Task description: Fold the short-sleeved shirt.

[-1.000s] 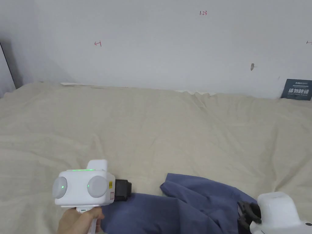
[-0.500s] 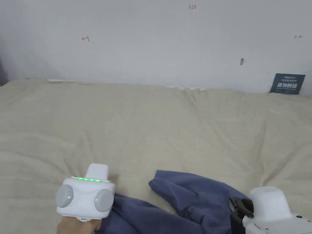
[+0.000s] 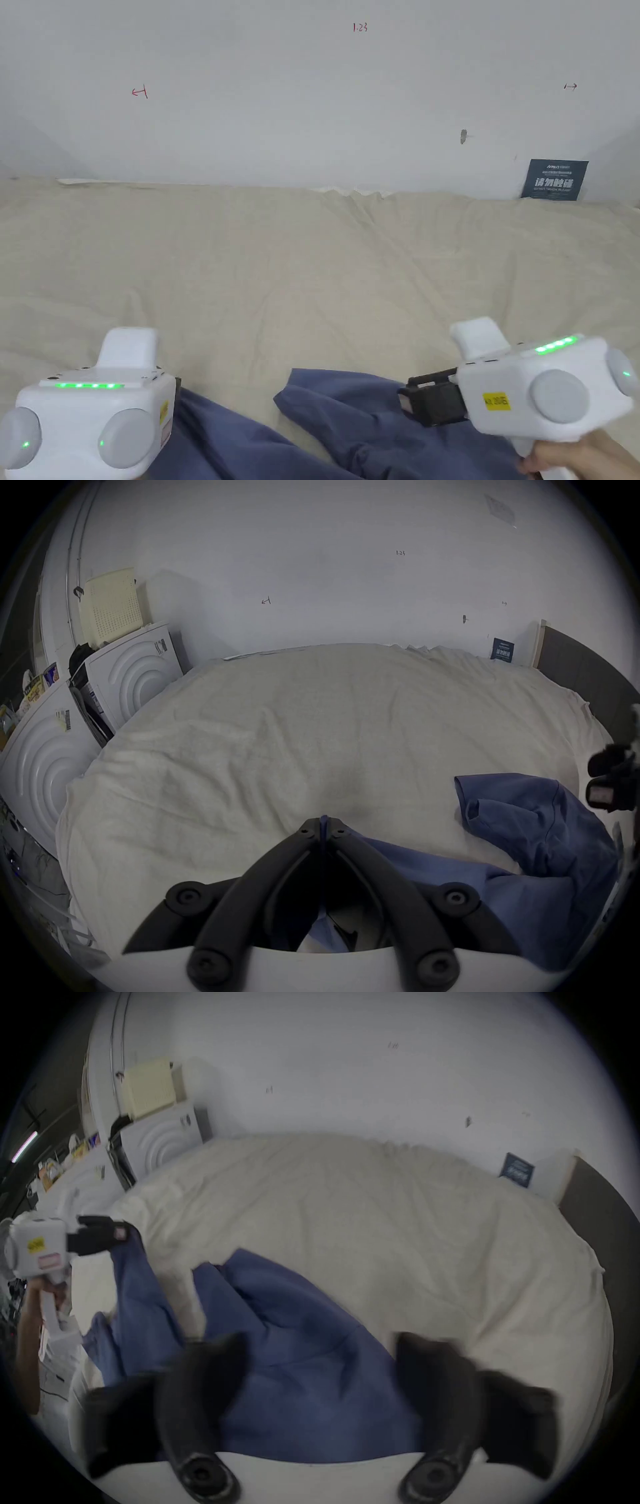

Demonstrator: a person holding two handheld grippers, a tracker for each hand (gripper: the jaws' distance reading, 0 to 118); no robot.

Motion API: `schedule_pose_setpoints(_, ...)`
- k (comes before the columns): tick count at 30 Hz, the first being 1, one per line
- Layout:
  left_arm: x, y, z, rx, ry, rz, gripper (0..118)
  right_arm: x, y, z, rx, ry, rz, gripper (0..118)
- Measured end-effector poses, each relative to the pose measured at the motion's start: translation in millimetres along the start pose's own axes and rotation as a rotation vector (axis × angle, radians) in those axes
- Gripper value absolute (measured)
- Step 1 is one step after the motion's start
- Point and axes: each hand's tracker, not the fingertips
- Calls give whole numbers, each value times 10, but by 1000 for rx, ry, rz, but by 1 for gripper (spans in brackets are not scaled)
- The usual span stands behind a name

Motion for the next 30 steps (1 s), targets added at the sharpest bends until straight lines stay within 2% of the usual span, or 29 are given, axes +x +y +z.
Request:
schedule_pose_setpoints(3, 31, -21, 4, 2, 7, -13, 0, 44, 93, -359, -106, -69, 81, 101)
schedule_pose_setpoints(6, 16, -16, -11, -6, -3, 0, 0, 116, 92, -706, -214, -95, 135, 101)
schedule_pose_setpoints(8, 12, -16, -35, -11, 2, 2, 0, 135, 58, -867, -266, -101, 143, 101)
schedule_pose_setpoints(10, 11, -24, -53, -14, 6, -8, 0, 199, 56, -848, -234, -37, 50, 101)
schedule_pose_setpoints(11, 25, -20, -54, -19, 6, -4, 0, 230, 69, -832, -237, -29, 45, 99)
schedule_pose_setpoints(13, 29, -15, -65, -25, 5, -5, 0, 267, 93, -742, -223, 2, 39, 73)
schedule_pose_setpoints(14, 37, -14, -61, -25, 11, -8, 0, 262, 115, -656, -204, -28, 50, 53)
schedule_pose_setpoints(15, 52, -4, -56, -19, 12, -14, 0, 252, 128, -607, -175, -57, 79, 6)
schedule_pose_setpoints(16, 61, 12, -37, -20, 13, -16, 0, 238, 129, -581, -163, -134, 113, 4)
schedule_pose_setpoints(17, 62, 25, -13, -20, 11, -18, 0, 260, 126, -565, -181, -82, 92, 4)
schedule_pose_setpoints(19, 60, 49, 53, -11, 12, -29, 0, 210, 93, -502, -178, -102, 132, 4)
schedule_pose_setpoints(21, 25, 81, 118, -9, 17, -45, 0, 277, 157, -329, -150, -102, 90, 4)
schedule_pose_setpoints(23, -30, 127, 201, -5, 21, -46, 0, 229, 219, -87, -108, -95, 83, 4)
schedule_pose_setpoints(25, -101, 192, 334, 15, 40, -35, 0, 224, 292, 162, -74, -104, 78, 3)
schedule_pose_setpoints(26, -147, 231, 415, 40, 47, -25, 0, 212, 320, 311, -40, -158, 105, 3)
schedule_pose_setpoints(27, -194, 276, 510, 59, 51, -20, 0, 233, 349, 467, -10, -161, 111, 3)
schedule_pose_setpoints(30, -350, 408, 760, 114, 88, -1, 0, 289, 392, 1022, 95, -180, 84, 3)
